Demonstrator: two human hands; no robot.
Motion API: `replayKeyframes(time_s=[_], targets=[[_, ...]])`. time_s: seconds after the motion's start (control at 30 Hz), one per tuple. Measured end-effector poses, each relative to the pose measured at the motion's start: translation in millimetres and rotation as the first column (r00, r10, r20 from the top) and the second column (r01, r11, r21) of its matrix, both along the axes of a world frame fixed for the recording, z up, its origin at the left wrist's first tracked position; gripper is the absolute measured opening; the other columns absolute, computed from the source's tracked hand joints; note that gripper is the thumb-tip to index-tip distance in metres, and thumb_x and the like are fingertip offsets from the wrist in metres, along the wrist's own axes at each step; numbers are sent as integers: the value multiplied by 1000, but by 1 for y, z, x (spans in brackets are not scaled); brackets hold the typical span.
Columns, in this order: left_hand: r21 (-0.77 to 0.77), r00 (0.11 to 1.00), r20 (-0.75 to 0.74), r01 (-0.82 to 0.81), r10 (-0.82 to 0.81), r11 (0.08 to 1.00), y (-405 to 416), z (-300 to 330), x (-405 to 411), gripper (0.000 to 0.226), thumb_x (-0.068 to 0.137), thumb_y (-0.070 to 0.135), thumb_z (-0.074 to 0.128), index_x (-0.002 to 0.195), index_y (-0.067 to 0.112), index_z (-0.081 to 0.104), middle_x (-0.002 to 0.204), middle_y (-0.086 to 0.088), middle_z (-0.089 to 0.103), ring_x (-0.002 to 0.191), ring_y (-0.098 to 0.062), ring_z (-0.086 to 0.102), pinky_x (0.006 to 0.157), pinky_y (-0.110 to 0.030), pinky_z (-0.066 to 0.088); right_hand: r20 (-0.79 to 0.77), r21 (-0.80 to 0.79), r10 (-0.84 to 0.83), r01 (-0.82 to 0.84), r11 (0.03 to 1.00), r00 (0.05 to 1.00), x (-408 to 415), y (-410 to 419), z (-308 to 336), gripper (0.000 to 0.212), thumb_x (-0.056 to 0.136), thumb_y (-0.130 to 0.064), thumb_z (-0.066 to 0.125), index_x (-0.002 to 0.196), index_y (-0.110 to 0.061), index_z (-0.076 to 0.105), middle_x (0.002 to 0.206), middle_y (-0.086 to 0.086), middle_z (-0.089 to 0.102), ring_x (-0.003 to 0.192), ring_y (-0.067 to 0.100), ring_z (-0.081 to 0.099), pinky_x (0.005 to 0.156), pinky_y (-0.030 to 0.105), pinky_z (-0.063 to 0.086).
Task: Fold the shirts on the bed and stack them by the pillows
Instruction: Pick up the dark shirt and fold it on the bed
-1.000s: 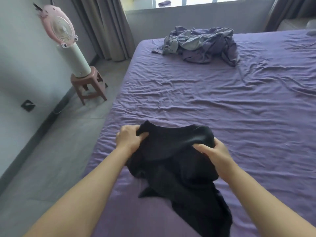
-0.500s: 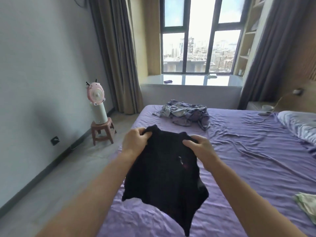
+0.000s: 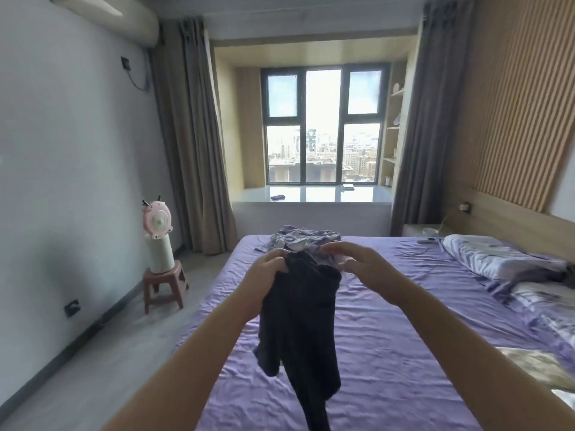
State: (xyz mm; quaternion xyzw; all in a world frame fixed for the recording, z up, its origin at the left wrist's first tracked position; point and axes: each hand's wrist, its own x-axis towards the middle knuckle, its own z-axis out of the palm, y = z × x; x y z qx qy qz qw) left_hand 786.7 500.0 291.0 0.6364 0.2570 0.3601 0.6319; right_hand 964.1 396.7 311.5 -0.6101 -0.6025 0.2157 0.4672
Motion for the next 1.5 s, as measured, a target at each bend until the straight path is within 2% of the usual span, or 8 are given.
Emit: replayKeyframes(time_s=[0.1,0.2,0.4,0.53,0.8,0.93,1.3,1.5], targets=[[-16,985,28,173,-172,985,-32,12,-20,30,80,-2,44,77,15,68,73,-6,65,68,-14,61,58,-21,50,-22,-50,154,-155,987,988,-31,-28,-4,54,89,12,46,135,-18,48,135,-9,50,125,2,45,96,8,39],[115,973,-41,229,-226,967,-62,13,-32,33,85,-4,45,92,17,70,87,-6,70,81,-17,66,68,-24,53,-131,6,236,-238,971,963,-65,-51,-11,59,90,7,52,141,-17,37,134,-9,51,121,-2,49,95,15,44],[229,997,-52,72,-62,971,-93,-1,-51,17,85,1,64,99,11,67,95,-6,72,87,-16,66,75,-20,53,-111,-6,-48,48,999,993,-71,-104,-25,19,84,-9,66,102,-8,66,101,17,68,86,13,64,80,29,51],[336,983,-93,-119,158,934,-98,6,-66,15,82,4,67,84,19,70,88,-5,72,84,-17,65,80,-29,52,-48,6,-228,228,974,973,-47,-137,-26,5,84,-19,68,88,-19,68,85,3,69,76,9,62,68,20,46],[597,885,-285,-137,368,791,-102,9,-89,21,89,5,59,103,12,73,97,-1,72,93,-15,63,89,-30,46,227,90,-356,344,935,907,17,-185,-24,17,88,-31,62,78,-18,67,74,-2,66,71,14,60,65,23,42],[633,816,-321,-193,481,750,-115,0,-65,4,84,16,69,84,18,72,87,-1,74,80,-13,65,78,-28,46,249,83,-352,342,936,902,43,-198,-28,26,80,-33,71,60,-24,57,59,-7,58,58,5,53,55,13,36],[611,603,-168,-557,780,563,-183,-35,30,26,99,15,37,112,16,59,109,-12,56,96,-17,45,86,-25,29,292,231,-400,342,911,869,123,-241,-50,15,92,-22,56,95,-15,69,82,-11,61,75,8,53,66,9,29],[702,678,-114,-462,726,542,-202,-34,49,21,98,19,43,105,16,63,106,-3,66,97,-20,57,83,-31,42,166,268,-484,433,861,859,155,-256,-63,11,88,-26,62,81,-19,67,70,-11,61,71,11,56,66,19,30]])
